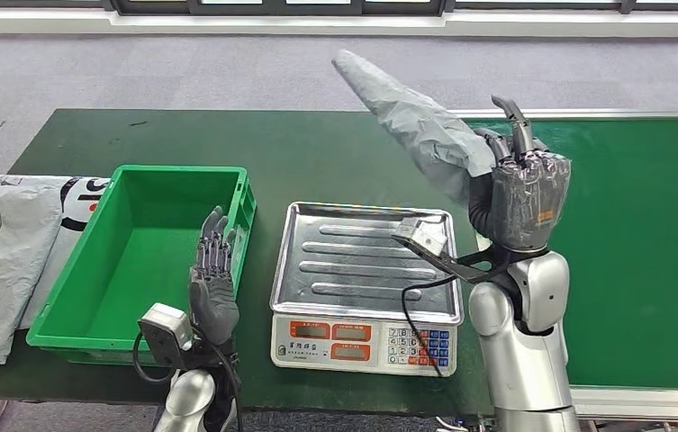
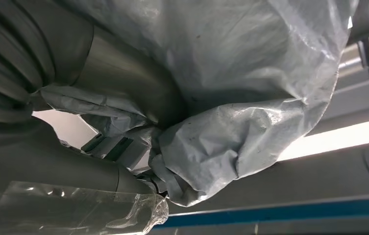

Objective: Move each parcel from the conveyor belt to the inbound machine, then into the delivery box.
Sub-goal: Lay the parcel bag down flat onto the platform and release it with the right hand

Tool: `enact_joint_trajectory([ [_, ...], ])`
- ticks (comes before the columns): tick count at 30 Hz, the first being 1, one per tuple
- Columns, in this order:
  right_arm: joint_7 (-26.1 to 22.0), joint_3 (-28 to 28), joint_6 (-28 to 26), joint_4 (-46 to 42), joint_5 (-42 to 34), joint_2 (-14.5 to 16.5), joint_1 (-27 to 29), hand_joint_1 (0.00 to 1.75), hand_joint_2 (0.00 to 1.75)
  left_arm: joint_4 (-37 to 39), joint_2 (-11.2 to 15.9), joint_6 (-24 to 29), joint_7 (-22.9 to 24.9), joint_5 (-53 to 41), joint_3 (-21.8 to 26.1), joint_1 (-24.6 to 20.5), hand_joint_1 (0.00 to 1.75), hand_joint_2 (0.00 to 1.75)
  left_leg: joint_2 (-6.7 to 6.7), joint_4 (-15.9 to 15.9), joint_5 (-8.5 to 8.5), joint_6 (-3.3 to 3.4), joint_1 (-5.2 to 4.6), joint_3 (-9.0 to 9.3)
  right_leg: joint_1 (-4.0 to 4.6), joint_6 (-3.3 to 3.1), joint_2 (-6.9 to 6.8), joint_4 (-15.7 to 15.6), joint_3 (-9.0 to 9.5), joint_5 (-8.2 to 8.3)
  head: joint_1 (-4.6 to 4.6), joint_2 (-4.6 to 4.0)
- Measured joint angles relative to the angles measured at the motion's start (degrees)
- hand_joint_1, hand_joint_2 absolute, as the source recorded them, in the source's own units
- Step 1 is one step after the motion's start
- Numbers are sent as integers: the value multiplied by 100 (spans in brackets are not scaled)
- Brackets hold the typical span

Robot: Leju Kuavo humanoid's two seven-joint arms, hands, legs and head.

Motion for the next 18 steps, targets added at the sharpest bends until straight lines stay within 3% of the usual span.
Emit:
enact_joint_trajectory([
  [12, 288, 1510, 31, 143, -135, 17, 283, 175, 175, 210, -6, -140, 0, 62, 0, -238, 0, 0, 1, -1, 2, -3, 2, -1, 2, -1, 0, 1, -5, 0, -2, -1],
  [18, 683, 1892, 504, 845, -270, 14, 147, 175, 175, 304, -22, -126, 0, 67, 0, -361, 0, 0, 3, -1, 3, -4, 1, 0, 2, -1, 0, 0, -2, 1, -2, 0],
])
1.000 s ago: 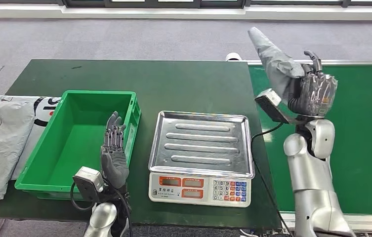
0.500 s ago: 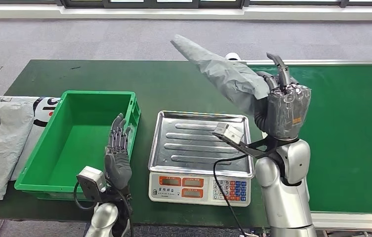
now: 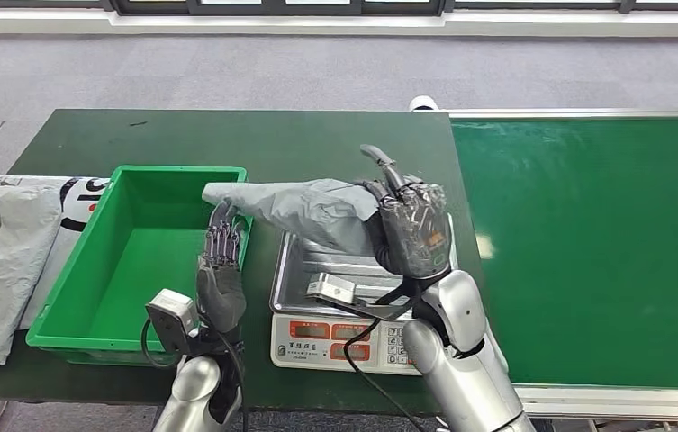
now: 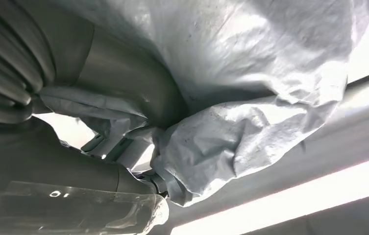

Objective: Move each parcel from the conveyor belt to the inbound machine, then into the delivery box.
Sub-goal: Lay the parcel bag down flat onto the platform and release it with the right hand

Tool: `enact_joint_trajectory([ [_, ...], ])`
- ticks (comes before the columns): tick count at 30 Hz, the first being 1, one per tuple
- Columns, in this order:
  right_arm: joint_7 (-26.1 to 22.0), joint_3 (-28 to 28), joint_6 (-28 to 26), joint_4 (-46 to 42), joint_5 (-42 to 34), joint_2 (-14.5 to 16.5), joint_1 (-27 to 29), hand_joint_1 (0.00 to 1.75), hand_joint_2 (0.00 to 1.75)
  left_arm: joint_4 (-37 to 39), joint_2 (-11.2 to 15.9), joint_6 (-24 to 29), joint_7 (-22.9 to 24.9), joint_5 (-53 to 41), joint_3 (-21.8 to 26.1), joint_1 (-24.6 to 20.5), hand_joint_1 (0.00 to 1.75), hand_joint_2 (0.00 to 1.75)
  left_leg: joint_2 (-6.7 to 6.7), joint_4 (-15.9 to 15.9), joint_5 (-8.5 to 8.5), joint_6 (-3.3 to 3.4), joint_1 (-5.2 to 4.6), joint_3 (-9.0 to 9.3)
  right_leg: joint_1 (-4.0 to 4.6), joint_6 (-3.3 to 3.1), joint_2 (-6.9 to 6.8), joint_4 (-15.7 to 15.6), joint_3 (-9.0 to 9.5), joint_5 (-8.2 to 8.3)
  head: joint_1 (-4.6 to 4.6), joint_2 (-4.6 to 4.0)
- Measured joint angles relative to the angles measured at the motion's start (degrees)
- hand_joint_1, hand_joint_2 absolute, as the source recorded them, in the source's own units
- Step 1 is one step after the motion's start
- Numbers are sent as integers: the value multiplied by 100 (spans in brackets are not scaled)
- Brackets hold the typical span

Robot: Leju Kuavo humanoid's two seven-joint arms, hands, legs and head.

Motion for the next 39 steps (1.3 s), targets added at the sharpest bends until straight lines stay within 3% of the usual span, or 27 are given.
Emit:
enact_joint_trajectory([
  [18, 1454, 90, 1458, 2742, 622, 5, -204, 175, 175, 75, -11, 126, -1, -283, 0, -17, 0, 0, -1, 1, 0, 0, -1, 6, 0, 0, 0, -1, 2, 0, 0, 0],
  [22, 1787, -93, 1583, 2794, 923, 4, -180, 3, 175, 69, -15, 128, 24, -408, 0, -7, 0, 0, -4, 0, 0, 0, -1, 19, 0, 0, -1, -2, 17, 0, 0, 0],
  [27, 1835, -471, 1368, 2174, 1002, -44, 153, 0, 175, -4, -15, 128, 52, -551, 9, 38, 0, 0, -14, 1, 1, 1, -2, 18, -2, 2, -12, -3, 26, 1, 1, -1],
  [33, 1254, -754, 479, 987, 352, -151, 728, 0, 175, -72, -15, 155, 93, -670, 20, 81, 0, 0, -11, 4, 0, 1, -6, 10, -4, 2, -10, -3, 15, 2, 0, 1],
  [39, 1130, -835, 352, 213, 201, -220, 1060, 0, 175, -94, -15, 163, 125, -698, 22, 84, 0, 0, -6, 1, -1, 0, -4, -3, -3, 2, -7, -3, -2, 2, 0, 1],
])
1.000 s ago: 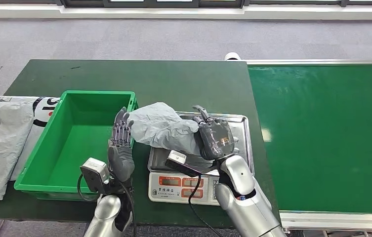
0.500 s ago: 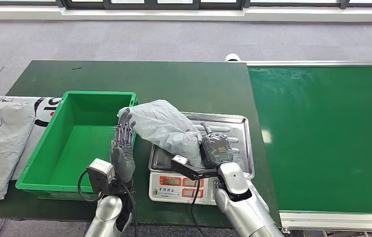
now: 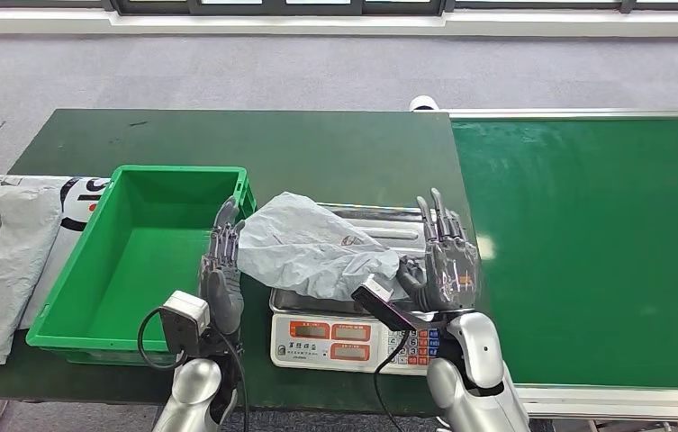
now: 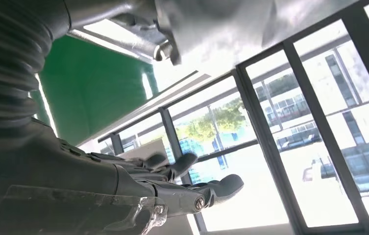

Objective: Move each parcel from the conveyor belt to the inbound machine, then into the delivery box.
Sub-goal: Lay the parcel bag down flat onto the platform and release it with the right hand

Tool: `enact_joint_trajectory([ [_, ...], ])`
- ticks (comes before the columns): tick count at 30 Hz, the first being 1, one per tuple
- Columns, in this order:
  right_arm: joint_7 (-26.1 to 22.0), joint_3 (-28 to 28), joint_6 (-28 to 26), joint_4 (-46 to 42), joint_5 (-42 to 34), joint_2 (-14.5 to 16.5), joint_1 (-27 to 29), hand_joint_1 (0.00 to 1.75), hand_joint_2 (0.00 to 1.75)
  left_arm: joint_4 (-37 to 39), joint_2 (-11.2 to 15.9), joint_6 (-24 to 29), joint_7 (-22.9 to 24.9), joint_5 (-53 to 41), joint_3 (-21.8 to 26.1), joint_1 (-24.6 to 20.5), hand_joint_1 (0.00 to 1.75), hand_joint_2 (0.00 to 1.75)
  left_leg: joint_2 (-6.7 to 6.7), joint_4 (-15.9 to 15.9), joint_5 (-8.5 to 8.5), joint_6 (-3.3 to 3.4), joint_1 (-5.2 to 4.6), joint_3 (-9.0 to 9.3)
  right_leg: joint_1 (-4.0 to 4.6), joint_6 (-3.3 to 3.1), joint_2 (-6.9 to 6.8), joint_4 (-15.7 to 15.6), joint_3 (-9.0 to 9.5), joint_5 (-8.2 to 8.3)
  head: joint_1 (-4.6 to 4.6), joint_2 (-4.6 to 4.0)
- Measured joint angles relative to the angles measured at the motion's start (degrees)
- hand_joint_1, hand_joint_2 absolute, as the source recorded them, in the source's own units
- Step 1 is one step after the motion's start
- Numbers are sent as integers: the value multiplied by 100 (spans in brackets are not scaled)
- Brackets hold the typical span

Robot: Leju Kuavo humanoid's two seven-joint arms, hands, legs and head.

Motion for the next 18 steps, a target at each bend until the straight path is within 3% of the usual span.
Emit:
enact_joint_trajectory([
  [18, -33, -27, -26, -305, -70, -37, 121, 0, 175, -16, 0, 0, 0, -2, 0, 2, 0, 0, 1, 0, 1, 0, 0, -2, 0, 0, 2, 0, -1, 0, 0, -2],
])
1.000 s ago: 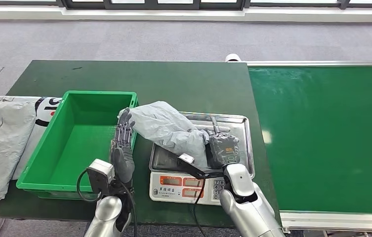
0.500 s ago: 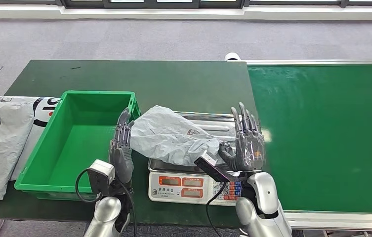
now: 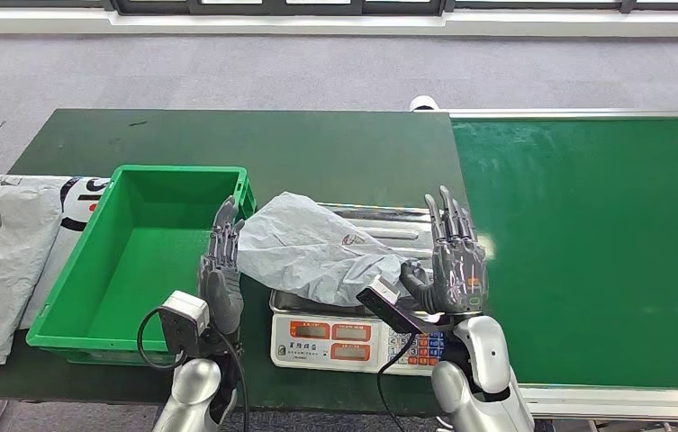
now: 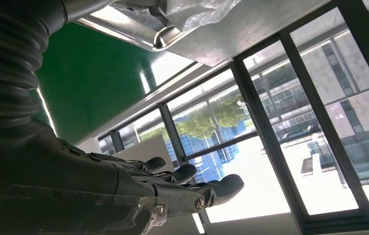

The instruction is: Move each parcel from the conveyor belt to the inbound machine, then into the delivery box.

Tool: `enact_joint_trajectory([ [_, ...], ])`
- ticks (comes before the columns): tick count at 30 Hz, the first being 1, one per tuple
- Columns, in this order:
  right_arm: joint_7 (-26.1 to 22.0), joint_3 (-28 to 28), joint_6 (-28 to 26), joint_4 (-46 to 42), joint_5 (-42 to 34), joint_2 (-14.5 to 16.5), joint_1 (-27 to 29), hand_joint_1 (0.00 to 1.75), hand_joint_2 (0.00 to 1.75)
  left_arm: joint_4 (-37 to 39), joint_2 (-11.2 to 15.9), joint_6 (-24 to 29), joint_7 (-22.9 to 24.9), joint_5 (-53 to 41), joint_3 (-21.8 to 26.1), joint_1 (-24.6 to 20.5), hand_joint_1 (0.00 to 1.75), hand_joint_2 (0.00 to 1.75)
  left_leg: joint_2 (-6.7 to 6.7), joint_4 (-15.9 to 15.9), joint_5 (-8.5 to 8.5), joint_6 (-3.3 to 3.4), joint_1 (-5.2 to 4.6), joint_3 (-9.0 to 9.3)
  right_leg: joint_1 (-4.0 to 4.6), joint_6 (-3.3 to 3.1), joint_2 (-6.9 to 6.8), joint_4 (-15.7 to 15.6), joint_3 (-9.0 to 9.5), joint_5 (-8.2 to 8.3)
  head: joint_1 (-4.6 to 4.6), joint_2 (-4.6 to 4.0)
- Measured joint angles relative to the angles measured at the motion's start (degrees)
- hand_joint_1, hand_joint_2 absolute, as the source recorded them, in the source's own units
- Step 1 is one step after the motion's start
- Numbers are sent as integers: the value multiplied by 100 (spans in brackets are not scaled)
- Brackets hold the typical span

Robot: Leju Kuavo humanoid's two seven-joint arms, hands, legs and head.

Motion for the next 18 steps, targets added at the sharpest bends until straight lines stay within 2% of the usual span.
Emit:
enact_joint_trajectory([
  [16, -41, -8, -56, -50, -67, -2, 18, 0, 175, 0, 0, 0, 0, 0, 0, 0, 0, 0, 0, 0, 0, 0, 0, 0, 0, 0, 0, 0, 0, 0, 0, 0],
  [18, -42, -9, -57, -50, -69, -2, 18, 0, 87, 0, 0, 0, 0, 0, 0, 0, 0, 0, 0, 0, 0, 0, 0, 0, 0, 0, 0, 0, 0, 0, 0, 0],
])
